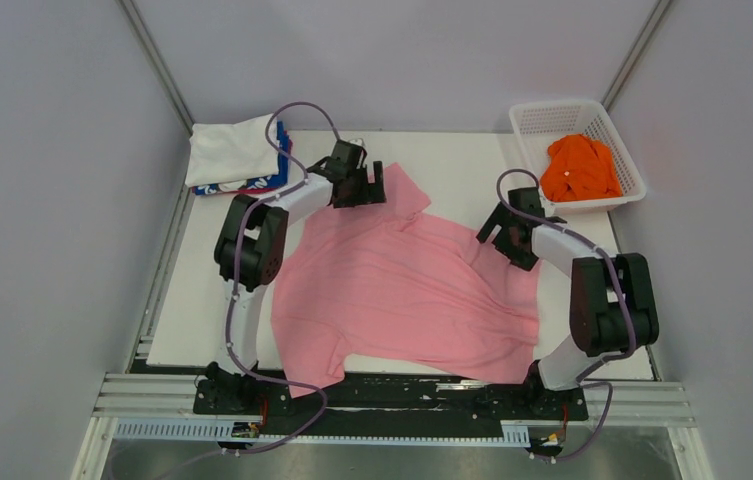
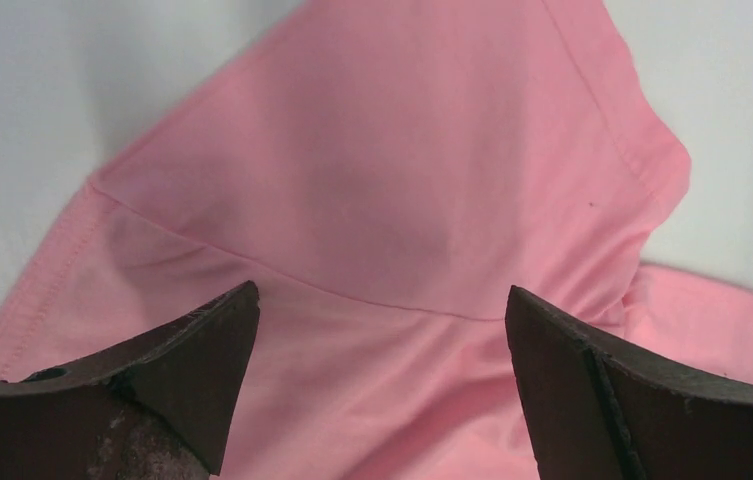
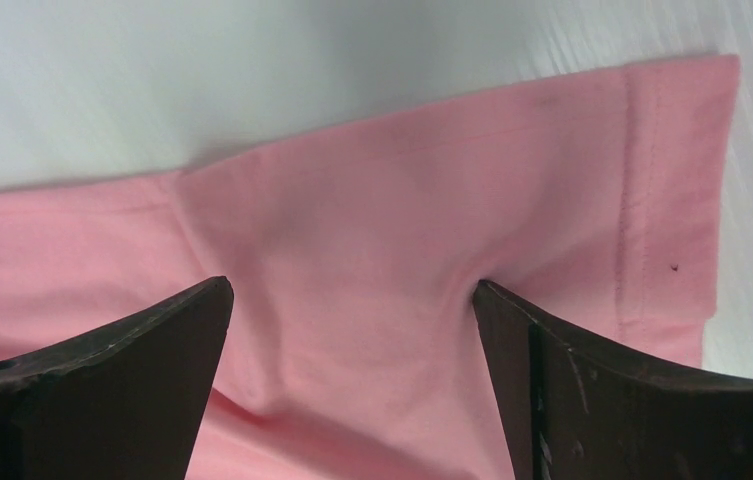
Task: Fold and stack the t-shirts
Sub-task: Flatten out the tshirt
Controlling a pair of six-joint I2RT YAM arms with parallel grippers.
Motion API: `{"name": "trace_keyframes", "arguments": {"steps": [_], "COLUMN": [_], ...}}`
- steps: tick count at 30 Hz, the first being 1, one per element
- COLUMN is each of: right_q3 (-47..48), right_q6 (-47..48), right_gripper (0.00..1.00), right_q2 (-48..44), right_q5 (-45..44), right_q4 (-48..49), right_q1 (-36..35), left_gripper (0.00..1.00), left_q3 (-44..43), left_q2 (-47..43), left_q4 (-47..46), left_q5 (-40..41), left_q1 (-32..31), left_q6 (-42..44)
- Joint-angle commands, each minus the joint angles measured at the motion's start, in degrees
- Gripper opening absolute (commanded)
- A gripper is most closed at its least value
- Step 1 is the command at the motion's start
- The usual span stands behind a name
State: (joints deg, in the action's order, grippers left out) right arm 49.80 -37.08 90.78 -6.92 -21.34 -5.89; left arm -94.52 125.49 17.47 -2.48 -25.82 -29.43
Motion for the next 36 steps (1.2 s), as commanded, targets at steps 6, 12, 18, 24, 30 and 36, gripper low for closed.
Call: {"name": "trace_keyframes", "arguments": {"steps": [6, 12, 18, 24, 30, 36], "right_q3": [12.9, 24.6, 37.9, 50.2, 57.3, 63.1], "right_q6": [3.2, 5.4, 6.2, 5.4, 5.8, 8.5], "right_gripper": [1.00, 1.00, 1.00, 1.00, 1.00, 1.00], "right_q2": [15.0, 24.4, 33.9, 43.3, 47.6, 49.7], "right_q5": [5.9, 9.0, 5.0, 4.7, 4.8, 4.9], "right_q4": [2.7, 2.3, -0.9, -5.1, -6.1, -6.8], "right_q1": [0.1, 0.1, 1.2, 3.8, 5.4, 5.4], "left_gripper": [1.00, 1.00, 1.00, 1.00, 1.00, 1.00], "left_q3": [4.8, 4.7, -5.0, -13.2, -22.4, -33.2], "left_q2": [-2.1, -2.2, 3.9, 9.7, 15.9, 20.4], "left_q4": [1.3, 1.6, 3.9, 4.3, 7.6, 11.5], "left_q5": [9.2, 10.1, 5.6, 3.0, 5.1, 3.8], "left_q1": [10.5, 16.0, 16.3, 16.3, 16.3, 16.3], "left_q6": [-7.2, -8.1, -6.4, -7.0, -7.1, -5.8]}}
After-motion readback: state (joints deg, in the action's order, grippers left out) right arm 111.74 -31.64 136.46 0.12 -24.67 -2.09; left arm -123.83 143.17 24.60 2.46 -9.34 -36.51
